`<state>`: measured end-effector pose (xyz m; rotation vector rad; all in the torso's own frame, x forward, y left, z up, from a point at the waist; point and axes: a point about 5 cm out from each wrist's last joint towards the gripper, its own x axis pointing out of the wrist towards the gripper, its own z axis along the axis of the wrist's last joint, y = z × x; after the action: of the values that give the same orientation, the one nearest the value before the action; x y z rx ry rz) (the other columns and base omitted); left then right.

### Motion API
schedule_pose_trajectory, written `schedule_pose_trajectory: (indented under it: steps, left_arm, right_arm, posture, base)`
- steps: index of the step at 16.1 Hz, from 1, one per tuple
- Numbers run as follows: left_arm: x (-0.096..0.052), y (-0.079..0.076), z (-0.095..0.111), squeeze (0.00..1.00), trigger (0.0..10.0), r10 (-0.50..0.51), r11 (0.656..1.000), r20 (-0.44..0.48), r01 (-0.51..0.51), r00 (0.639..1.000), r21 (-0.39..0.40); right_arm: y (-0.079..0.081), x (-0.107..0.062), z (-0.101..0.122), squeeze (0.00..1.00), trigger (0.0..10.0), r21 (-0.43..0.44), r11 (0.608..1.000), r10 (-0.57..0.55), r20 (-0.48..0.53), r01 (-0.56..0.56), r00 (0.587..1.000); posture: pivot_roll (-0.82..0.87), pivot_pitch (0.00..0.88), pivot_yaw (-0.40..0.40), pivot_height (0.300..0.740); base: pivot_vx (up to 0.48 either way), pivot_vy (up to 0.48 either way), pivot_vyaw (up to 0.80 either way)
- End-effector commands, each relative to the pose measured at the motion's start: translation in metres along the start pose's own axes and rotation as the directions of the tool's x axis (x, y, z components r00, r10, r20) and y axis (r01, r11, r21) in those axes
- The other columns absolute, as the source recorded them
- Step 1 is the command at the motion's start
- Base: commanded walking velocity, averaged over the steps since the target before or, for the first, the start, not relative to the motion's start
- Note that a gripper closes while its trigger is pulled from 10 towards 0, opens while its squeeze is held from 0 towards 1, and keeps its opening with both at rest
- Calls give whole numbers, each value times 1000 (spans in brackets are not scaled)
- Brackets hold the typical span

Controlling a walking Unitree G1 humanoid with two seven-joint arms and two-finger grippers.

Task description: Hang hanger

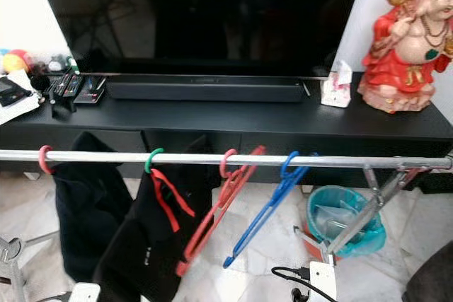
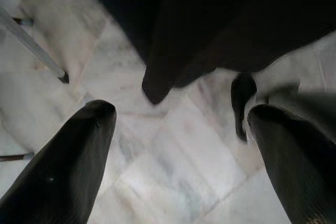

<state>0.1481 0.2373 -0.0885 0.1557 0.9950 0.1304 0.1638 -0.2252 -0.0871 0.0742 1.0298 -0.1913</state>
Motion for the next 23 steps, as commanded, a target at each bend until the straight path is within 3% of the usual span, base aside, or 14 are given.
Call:
schedule_pose_trajectory:
  steps: [1,3,4,6,10,11,13,16,18,20,23]
  left_arm:
    - [0,11,11,0,10000,44,998,64,-42,997,-36]
    - [-1,19,16,0,10000,73,997,132,-68,989,-47]
    - [-8,15,55,0,10000,98,995,400,-83,911,-54]
    - [-22,27,61,0,10000,174,984,438,-168,882,-53]
    - [-70,16,72,0,10000,139,990,654,-113,744,-82]
    - [-79,12,71,0,10000,131,991,659,-102,741,-81]
    - [-83,14,63,0,10000,131,991,614,-92,778,-95]
    - [-68,21,39,0,10000,159,987,501,-117,850,-114]
    - [-70,21,36,0,10000,170,984,494,-122,853,-127]
    - [-87,23,27,0,10000,224,974,481,-180,847,-137]
    - [-104,36,9,0,10000,355,935,473,-308,807,-175]
  right_arm:
    - [-1,0,-1,0,10000,4,1000,-2,-5,2,1000]
    - [-3,0,0,0,10000,-7,1000,0,-9,0,1000]
    - [-4,0,0,0,10000,-17,1000,4,-10,-4,1000]
    - [-4,-1,0,0,10000,-22,1000,8,-11,-8,1000]
    - [-6,-1,0,0,10000,-36,999,11,-14,-11,1000]
    - [-6,-1,0,0,10000,-38,999,14,-16,-14,1000]
    - [-5,-1,-1,0,10000,-44,999,16,-20,-17,1000]
    - [-5,-1,-1,0,10000,-46,999,21,-24,-22,999]
    - [-5,-1,-2,0,10000,-47,999,23,-26,-24,999]
    - [-5,-1,-1,0,10000,-81,996,31,-34,-34,999]
    - [-6,-1,-1,0,10000,-84,996,33,-37,-36,999]
  posture:
    - [86,0,11,740]
    - [112,0,3,740]
    - [116,0,0,740]
    - [125,0,-5,740]
    - [141,0,-4,740]
    - [143,0,-3,740]
    - [147,0,-5,740]
    - [136,0,-1,740]
    - [139,0,-1,740]
    - [144,0,1,740]
    - [162,0,-5,740]
  base:
    - [0,0,0]
    - [0,0,0]
    - [0,0,0]
    - [0,0,0]
    - [0,0,0]
    - [0,0,0]
    - [0,0,0]
    - [0,0,0]
    - [0,0,0]
    - [0,0,0]
    - [0,0,0]
